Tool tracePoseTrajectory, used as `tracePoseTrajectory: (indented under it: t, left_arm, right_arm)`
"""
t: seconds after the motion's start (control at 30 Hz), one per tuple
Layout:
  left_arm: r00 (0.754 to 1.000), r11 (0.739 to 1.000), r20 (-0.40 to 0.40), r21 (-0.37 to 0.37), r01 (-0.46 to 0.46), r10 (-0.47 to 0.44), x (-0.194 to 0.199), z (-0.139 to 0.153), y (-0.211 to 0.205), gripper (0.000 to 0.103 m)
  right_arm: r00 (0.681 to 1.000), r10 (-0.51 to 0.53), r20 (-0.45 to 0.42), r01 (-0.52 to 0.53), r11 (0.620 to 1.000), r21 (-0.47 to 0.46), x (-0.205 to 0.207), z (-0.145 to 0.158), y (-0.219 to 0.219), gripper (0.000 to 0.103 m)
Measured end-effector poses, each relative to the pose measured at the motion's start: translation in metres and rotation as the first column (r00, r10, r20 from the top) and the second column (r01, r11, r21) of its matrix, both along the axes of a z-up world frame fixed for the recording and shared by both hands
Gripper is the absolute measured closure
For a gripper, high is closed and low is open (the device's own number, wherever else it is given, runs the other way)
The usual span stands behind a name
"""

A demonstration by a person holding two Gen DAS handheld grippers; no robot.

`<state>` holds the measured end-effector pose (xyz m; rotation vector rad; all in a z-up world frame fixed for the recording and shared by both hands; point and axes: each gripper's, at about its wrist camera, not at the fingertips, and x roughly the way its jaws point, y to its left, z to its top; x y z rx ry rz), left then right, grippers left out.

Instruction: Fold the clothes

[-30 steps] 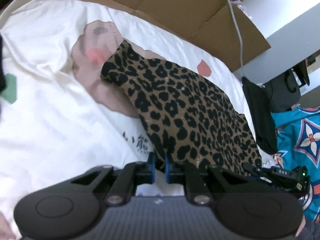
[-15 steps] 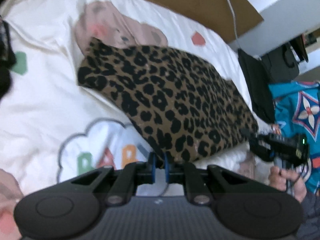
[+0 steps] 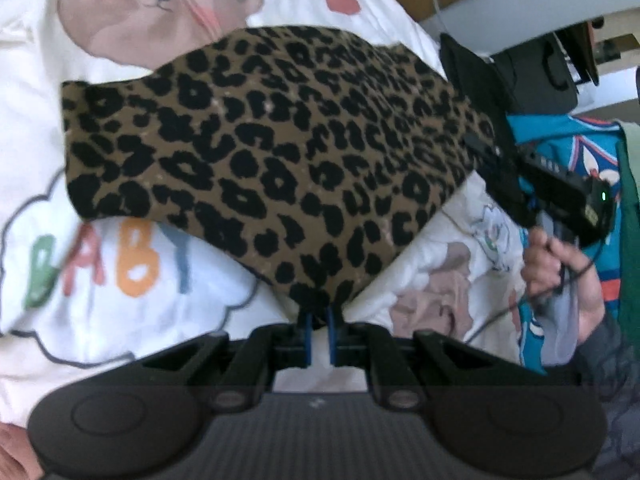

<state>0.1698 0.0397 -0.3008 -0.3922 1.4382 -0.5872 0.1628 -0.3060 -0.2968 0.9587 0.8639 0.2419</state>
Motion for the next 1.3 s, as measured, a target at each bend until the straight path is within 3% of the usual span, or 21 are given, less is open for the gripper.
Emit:
tracePoseTrajectory:
  t: [0.3, 0.47, 0.67, 0.97, 1.13, 1.2, 1.3]
  left_arm:
    - [0.999, 0.998, -0.043, -0.063, -0.004, 0.002, -0.006, -0.012, -0.026, 0.096]
    - [0.982, 0.987, -0.155, -0.101, -0.123, 0.107, -0.006, -0.023, -0.031, 0.096]
    - [0.973, 0.979, -0.184, -0.122, -0.161, 0.137, -0.011, -0.027, -0.040, 0.096]
    - [0.984, 0.987, -0.159, -0.127, -0.100, 0.079, -0.013, -0.021, -0.071, 0.097]
    - [0.983, 0.990, -0.173, -0.113, -0.087, 0.066, -0.015, -0.022, -0.071, 0.097]
    - [0.980, 0.993, -0.195, -0.094, -0.066, 0.046, -0.019, -0.028, -0.074, 0.103]
    - [0.970, 0.996, -0.245, -0.084, -0.025, 0.003, -0.028, -0.037, -0.071, 0.103]
  right_arm:
    - [0.999, 0.014, 0.048, -0.011, 0.998, -0.054, 0.025, 0.020, -0.006, 0.096]
    - [0.998, 0.019, 0.063, -0.014, 0.996, -0.086, 0.036, 0.025, -0.008, 0.096]
    - [0.998, 0.024, 0.065, -0.016, 0.993, -0.116, 0.045, 0.027, -0.011, 0.096]
    - [0.997, 0.001, 0.081, 0.011, 0.989, -0.149, 0.054, 0.033, -0.022, 0.096]
    - [0.998, -0.036, 0.052, 0.044, 0.988, -0.149, 0.054, 0.021, -0.030, 0.095]
    - [0.998, -0.058, 0.026, 0.061, 0.986, -0.155, 0.054, 0.013, -0.033, 0.090]
    - [0.996, -0.085, 0.007, 0.085, 0.984, -0.155, 0.046, 0.003, -0.041, 0.076]
